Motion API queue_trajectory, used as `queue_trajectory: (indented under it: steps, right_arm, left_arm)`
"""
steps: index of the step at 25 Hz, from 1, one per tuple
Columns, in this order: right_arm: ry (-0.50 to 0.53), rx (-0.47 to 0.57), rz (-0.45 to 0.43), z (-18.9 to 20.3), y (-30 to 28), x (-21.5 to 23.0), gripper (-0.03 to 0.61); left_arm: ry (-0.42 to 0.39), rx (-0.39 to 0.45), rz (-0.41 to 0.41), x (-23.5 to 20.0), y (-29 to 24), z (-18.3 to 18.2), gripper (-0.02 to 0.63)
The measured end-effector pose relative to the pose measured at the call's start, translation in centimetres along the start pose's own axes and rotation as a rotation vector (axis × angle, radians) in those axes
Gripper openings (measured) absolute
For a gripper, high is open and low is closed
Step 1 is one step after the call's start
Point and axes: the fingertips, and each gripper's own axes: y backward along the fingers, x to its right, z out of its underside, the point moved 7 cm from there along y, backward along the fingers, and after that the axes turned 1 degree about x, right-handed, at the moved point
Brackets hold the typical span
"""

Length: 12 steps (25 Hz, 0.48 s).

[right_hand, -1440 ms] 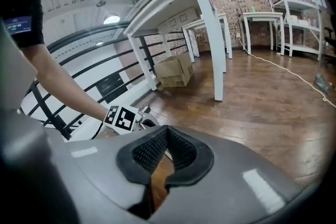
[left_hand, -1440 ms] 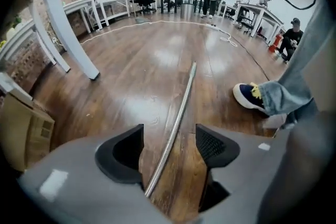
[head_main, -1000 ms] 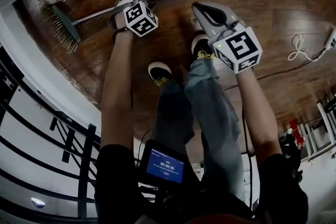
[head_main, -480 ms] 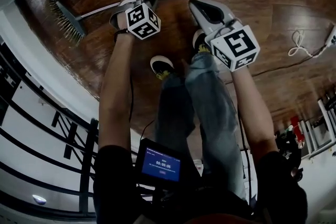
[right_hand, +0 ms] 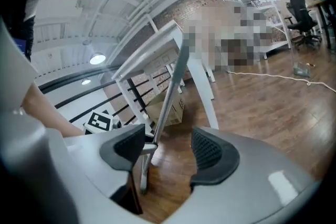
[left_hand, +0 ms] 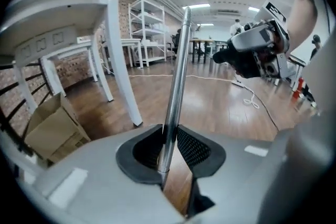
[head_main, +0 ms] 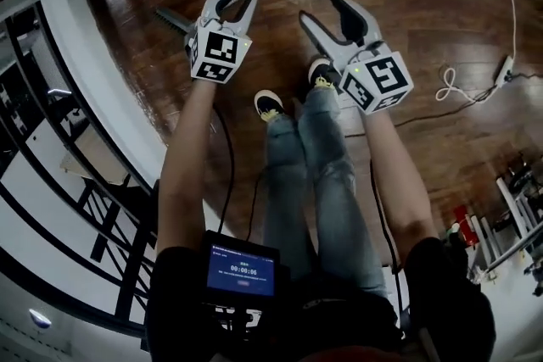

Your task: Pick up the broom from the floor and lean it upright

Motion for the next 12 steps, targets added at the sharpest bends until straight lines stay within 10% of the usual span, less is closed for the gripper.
queue_trajectory:
  steps: [7,12]
  right_arm:
    - [0.188,0.072,-0.172,-8.9,-5.4,-6.0,0.282]
    - [0.356,0.050,-0.243,-11.3,-7.4,-10.4,0.083]
  left_arm:
    - [0.181,0.045,-0.140,-0.8,4.0,-3.4,0.098]
    - [0.303,0.050,-0.222,-0.8,6.0,-4.8,0.094]
